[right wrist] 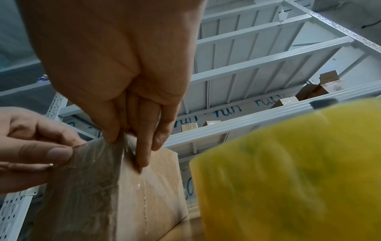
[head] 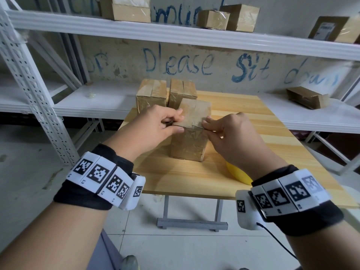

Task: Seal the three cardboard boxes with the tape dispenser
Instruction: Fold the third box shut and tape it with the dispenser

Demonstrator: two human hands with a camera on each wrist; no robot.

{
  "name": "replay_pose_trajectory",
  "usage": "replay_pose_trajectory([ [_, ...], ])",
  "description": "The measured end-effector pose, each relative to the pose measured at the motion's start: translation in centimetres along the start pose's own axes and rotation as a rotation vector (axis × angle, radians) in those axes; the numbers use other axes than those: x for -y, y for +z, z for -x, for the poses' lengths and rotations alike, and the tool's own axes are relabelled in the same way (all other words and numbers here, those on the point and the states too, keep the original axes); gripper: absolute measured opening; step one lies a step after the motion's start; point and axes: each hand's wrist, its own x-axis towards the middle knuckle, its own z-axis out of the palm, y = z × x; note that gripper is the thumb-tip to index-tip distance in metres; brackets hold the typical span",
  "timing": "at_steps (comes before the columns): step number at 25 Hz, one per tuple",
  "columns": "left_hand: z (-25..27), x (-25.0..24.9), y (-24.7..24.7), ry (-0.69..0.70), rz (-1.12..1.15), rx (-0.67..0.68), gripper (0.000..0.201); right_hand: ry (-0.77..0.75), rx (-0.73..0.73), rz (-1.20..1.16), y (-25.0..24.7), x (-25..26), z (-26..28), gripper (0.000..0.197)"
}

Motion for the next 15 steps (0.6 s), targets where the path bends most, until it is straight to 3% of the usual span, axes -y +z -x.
replay_pose_trajectory([
  [4,0.3,-0.3,-0.1,-0.062,-0.068,0.078,0.04,0.018,-0.038,-0.039,-0.5,1.3,0.3,0.009],
  [7,0.6,-1.4,-0.2,-0.148,-0.144,0.126,0.054,0.051,-0.02,-0.227,-1.1,2.7,0.4,0.011],
  [9,0.7,-1.9,-0.1,-0.129,-0.187,0.136,0.064,0.072,0.016,-0.288,-1.1,3.0,0.6,0.021],
  [13,0.6,-1.2,-0.4,-0.098,-0.227,0.12,0.073,0.137,-0.073,-0.144,-1.4,1.6,0.9,0.026],
  [15,0.6,-0.8,-0.6,-0.076,-0.252,0.123,0.068,0.215,-0.026,-0.042,-1.8,0.4,1.1,0.035],
])
